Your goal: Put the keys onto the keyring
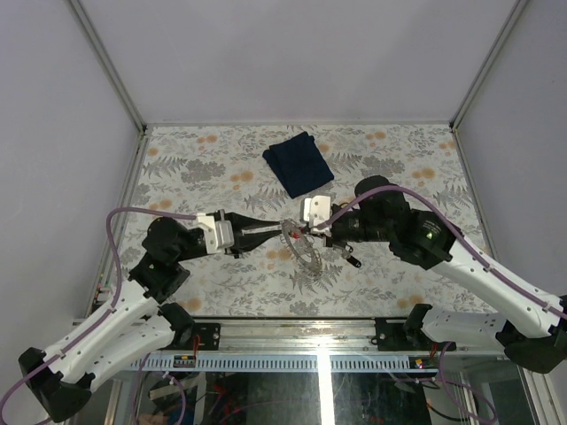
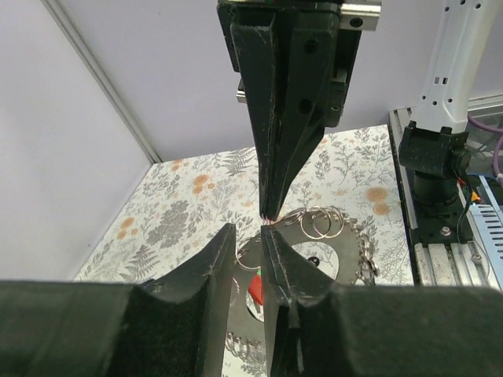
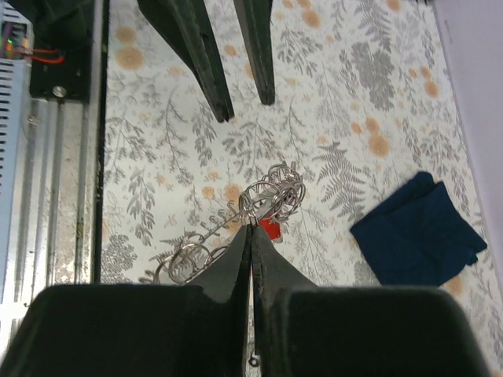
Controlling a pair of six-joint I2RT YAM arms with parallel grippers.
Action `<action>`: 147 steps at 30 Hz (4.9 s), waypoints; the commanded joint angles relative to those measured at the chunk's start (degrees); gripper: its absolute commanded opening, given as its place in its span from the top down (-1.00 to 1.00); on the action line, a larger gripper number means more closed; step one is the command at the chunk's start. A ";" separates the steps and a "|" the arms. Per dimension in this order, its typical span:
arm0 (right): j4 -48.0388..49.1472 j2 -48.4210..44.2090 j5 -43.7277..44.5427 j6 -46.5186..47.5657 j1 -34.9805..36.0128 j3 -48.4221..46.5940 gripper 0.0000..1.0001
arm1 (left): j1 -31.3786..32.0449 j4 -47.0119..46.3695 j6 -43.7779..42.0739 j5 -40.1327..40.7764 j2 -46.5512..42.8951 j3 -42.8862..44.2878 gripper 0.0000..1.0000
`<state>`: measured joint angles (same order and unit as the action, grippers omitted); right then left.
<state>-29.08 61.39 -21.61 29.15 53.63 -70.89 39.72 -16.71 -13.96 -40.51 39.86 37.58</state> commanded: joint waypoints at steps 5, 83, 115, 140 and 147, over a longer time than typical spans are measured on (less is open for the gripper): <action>-1.00 1.93 6.65 -2.98 0.51 -4.06 1.00 | 0.22 -3.69 16.26 14.03 0.21 -0.64 0.50; 2.03 1.56 6.09 -7.27 -0.53 -4.68 0.18 | 0.11 -5.53 10.10 -4.80 11.43 0.12 1.00; 49.19 -14.31 -15.19 -22.44 -0.58 18.97 0.33 | -0.06 -53.87 29.77 -1.61 3.92 -11.82 1.00; 59.21 -20.96 -4.81 -6.81 -0.89 30.79 0.20 | 0.10 -3.38 -26.57 -22.16 1.65 4.48 1.00; 56.42 -22.76 -2.27 -2.62 -0.83 32.72 0.19 | 0.09 3.95 -36.44 -23.17 1.35 5.80 1.00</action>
<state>25.89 39.86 -26.83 22.48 53.06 -38.35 39.75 -18.20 -39.86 -61.93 42.04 41.34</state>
